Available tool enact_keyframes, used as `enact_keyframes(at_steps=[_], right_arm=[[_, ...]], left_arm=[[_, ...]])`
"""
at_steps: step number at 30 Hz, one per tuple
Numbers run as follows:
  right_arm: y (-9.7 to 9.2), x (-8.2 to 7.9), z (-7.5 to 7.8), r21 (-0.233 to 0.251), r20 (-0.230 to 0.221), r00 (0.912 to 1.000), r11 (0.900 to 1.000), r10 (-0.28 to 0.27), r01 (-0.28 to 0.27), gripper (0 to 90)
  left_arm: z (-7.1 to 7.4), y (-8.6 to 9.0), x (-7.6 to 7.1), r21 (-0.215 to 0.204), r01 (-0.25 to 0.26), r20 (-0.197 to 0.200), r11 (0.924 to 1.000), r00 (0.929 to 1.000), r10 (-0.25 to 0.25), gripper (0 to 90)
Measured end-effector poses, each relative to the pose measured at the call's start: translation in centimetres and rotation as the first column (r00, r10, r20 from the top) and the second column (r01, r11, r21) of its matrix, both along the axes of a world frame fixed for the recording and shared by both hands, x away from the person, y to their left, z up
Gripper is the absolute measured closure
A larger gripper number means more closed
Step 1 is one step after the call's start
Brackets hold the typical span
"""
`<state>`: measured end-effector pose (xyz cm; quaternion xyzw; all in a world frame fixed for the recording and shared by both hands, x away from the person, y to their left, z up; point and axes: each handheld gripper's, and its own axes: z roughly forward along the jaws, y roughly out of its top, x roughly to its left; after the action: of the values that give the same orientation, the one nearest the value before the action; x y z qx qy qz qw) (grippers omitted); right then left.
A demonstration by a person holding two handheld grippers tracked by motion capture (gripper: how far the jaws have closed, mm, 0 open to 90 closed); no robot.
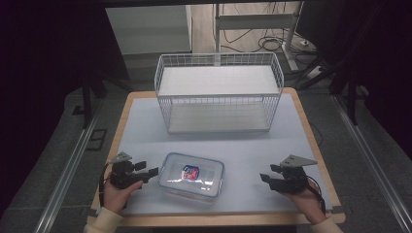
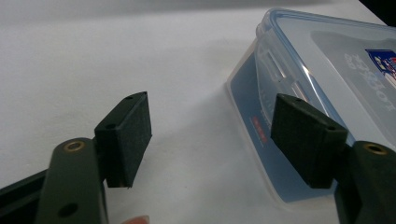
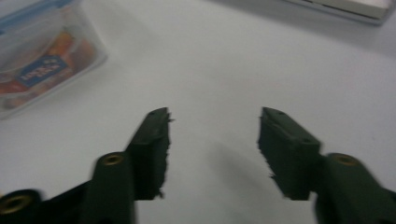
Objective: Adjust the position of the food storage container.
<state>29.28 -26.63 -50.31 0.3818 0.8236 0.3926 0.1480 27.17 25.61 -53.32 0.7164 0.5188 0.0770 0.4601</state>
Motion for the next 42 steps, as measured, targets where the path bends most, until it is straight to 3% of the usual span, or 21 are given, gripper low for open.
enact_keyframes(at_steps=[4,5,8,9,10,11,15,16,17,18,20,22,23,24,25,26,27,31,34,37,42], right_arm=[[0.6,-0.4,0.8,0.009,0.004,0.9984,0.9983,0.057,-0.057,67.4],[1.2,-0.6,1.2,0.019,0.003,0.9954,0.9952,0.096,-0.096,78.3],[1.9,-0.9,1.7,0.027,0.005,0.9906,0.9902,0.137,-0.137,85.2],[2.9,-1.2,2.2,0.026,0.004,0.9834,0.983,0.182,-0.182,89.7],[2.9,-1.2,2.2,0.026,0.004,0.9834,0.983,0.182,-0.182,89.7],[4.0,-1.5,2.7,0.028,0.006,0.9745,0.9741,0.224,-0.225,89.8],[6.2,-2.2,3.6,0.038,0.019,0.9599,0.9591,0.28,-0.28,89.9],[7.1,-2.5,3.8,0.037,0.017,0.9529,0.9522,0.303,-0.303,89.9],[9.0,-3.3,4.3,0.027,0.028,0.9328,0.9325,0.359,-0.36,90.0],[9.0,-3.3,4.3,0.027,0.028,0.9328,0.9325,0.359,-0.36,90.0],[11.4,-4.3,4.7,0.021,0.032,0.9011,0.901,0.433,-0.433,89.9],[12.9,-5.0,4.8,0.021,0.029,0.8792,0.8791,0.476,-0.476,89.9],[14.2,-5.6,4.6,0.013,0.02,0.8581,0.8581,0.513,-0.513,89.9],[14.2,-5.6,4.6,0.013,0.02,0.8581,0.8581,0.513,-0.513,89.9],[15.4,-6.0,4.2,0.014,-0.003,0.8382,0.8381,0.545,-0.545,89.9],[15.4,-6.0,4.2,0.014,-0.003,0.8382,0.8381,0.545,-0.545,89.9],[16.4,-6.2,3.6,0.006,-0.02,0.8273,0.8275,0.561,-0.561,89.9],[17.5,-6.3,2.3,-0.011,-0.056,0.8146,0.8155,0.577,-0.579,90.0],[17.6,-6.4,1.8,-0.023,-0.072,0.8144,0.8153,0.576,-0.579,90.0],[17.4,-5.9,0.9,-0.016,-0.094,0.8235,0.8262,0.56,-0.563,90.0],[17.4,-5.9,0.9,-0.026,-0.09,0.8205,0.8223,0.564,-0.568,90.0]], left_arm=[[0.2,0.1,-0.1,0.0,-0.011,0.006,0.9999,0.9999,0.011,24.6],[0.2,0.1,-0.1,0.001,-0.011,0.006,0.9999,0.9999,0.011,23.9],[0.2,0.0,0.0,0.003,-0.013,0.005,0.9999,0.9999,0.013,23.3],[0.2,0.0,0.0,0.004,-0.01,0.002,0.9999,1.0,0.01,22.6],[0.2,0.0,0.0,0.004,-0.01,0.002,0.9999,1.0,0.01,22.2],[0.1,-0.1,0.0,0.006,-0.007,0.0,1.0,1.0,0.007,22.0],[0.0,-0.1,0.1,0.01,0.0,-0.002,1.0,1.0,0.0,21.8],[0.1,-0.2,0.1,0.01,0.002,-0.002,1.0,1.0,-0.002,21.8],[0.1,-0.2,0.1,0.009,0.003,-0.001,1.0,1.0,-0.003,21.8],[0.1,-0.2,0.1,0.009,0.003,-0.001,1.0,1.0,-0.003,21.8],[0.1,-0.1,0.0,0.002,0.003,0.0,1.0,1.0,-0.003,21.7],[0.1,-0.1,0.0,0.004,0.001,0.0,1.0,1.0,-0.001,21.7],[0.0,-0.1,0.0,0.004,0.002,0.0,1.0,1.0,-0.002,21.6],[0.0,-0.1,0.0,0.004,0.002,0.0,1.0,1.0,-0.002,21.5],[0.0,-0.2,0.0,0.007,0.002,-0.001,1.0,1.0,-0.002,21.6],[0.0,-0.2,0.0,0.007,0.002,-0.001,1.0,1.0,-0.002,21.6],[0.0,-0.2,0.0,0.008,0.002,-0.002,1.0,1.0,-0.002,21.6],[0.0,-0.2,0.1,0.009,0.003,-0.005,1.0,1.0,-0.003,21.6],[-0.1,-0.2,0.1,0.011,0.005,-0.006,0.9999,1.0,-0.005,21.6],[-0.2,-0.2,0.1,0.012,0.004,-0.011,0.9999,0.9999,-0.003,21.7],[-0.1,-0.3,0.1,0.013,0.003,-0.009,0.9999,1.0,-0.003,21.8]])
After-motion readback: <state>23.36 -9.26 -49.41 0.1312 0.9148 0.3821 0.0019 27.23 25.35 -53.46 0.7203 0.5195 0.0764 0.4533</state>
